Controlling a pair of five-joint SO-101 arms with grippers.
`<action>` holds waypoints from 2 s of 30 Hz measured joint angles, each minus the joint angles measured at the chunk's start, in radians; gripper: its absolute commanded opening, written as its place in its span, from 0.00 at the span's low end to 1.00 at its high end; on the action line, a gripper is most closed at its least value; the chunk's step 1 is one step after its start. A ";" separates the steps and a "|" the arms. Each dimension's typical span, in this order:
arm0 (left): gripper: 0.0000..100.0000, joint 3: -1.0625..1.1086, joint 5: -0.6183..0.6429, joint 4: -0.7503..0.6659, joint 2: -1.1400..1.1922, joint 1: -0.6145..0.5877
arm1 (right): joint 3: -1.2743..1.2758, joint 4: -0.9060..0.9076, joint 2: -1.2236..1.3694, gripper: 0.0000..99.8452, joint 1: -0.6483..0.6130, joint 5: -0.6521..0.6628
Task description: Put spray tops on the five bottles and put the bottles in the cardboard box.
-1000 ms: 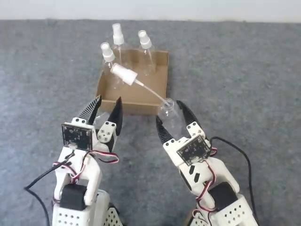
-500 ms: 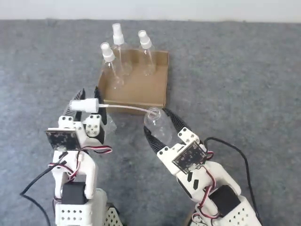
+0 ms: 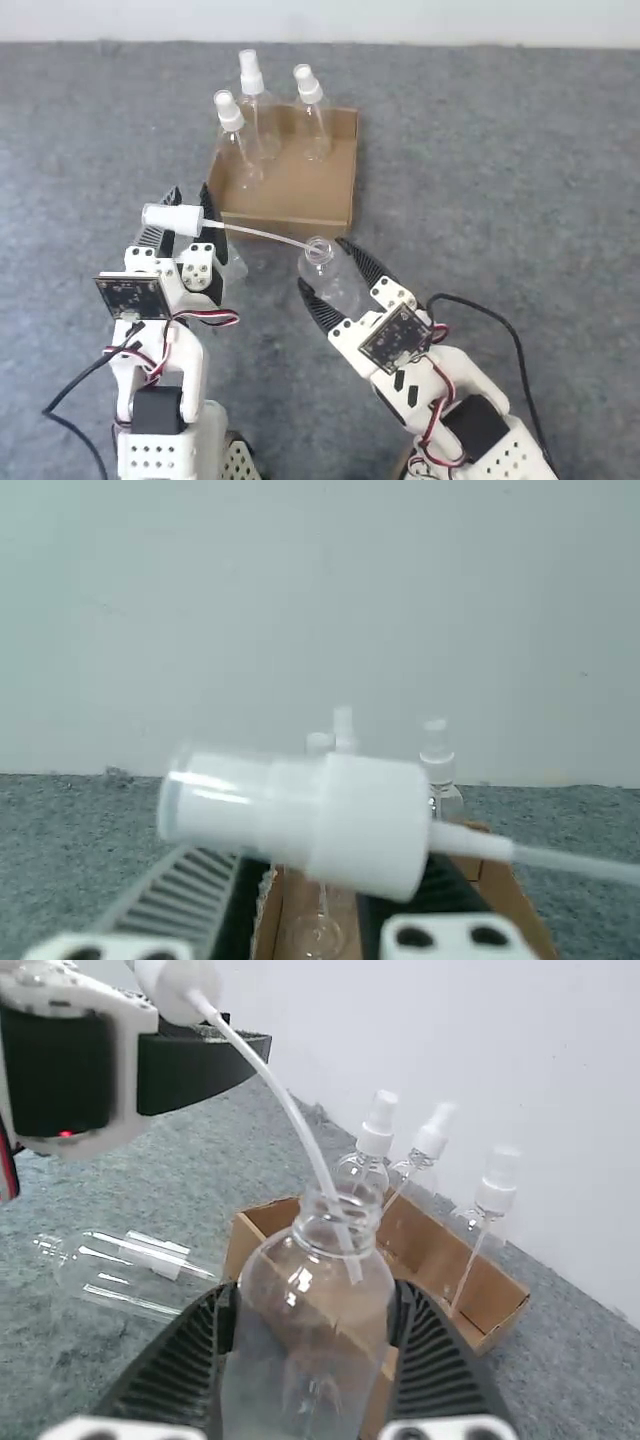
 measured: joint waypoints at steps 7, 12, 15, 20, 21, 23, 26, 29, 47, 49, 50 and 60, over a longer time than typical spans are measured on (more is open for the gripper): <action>0.11 0.000 -0.060 0.000 0.000 0.021 | 0.084 -0.068 0.000 0.01 -0.011 0.018; 0.11 0.000 -0.163 0.000 0.000 0.089 | 0.106 -0.072 0.000 0.01 -0.054 0.069; 0.11 0.000 -0.212 0.000 0.000 0.118 | 0.106 -0.072 0.000 0.01 -0.058 0.084; 0.10 0.000 -0.292 0.000 0.000 0.150 | 0.109 -0.072 0.000 0.01 -0.055 0.095; 0.10 0.000 -0.310 0.000 0.000 0.160 | 0.117 -0.072 0.000 0.01 -0.061 0.100; 0.10 0.000 -0.353 0.006 0.000 0.180 | 0.124 -0.072 0.002 0.01 -0.064 0.117; 0.10 0.000 -0.423 0.031 0.000 0.222 | 0.124 -0.072 0.002 0.01 -0.064 0.127; 0.10 0.000 -0.488 0.069 0.000 0.267 | 0.124 -0.071 0.002 0.01 -0.063 0.130; 0.10 0.000 -0.405 0.103 0.000 0.170 | 0.124 -0.071 0.002 0.01 -0.061 0.133; 0.10 0.000 -0.385 0.103 0.000 0.153 | 0.124 -0.071 0.002 0.01 -0.061 0.133; 0.10 0.000 -0.377 0.103 0.000 0.150 | 0.124 -0.071 0.002 0.01 -0.061 0.133; 0.10 -0.020 -0.241 0.103 0.000 0.044 | 0.124 -0.071 0.002 0.01 -0.031 0.133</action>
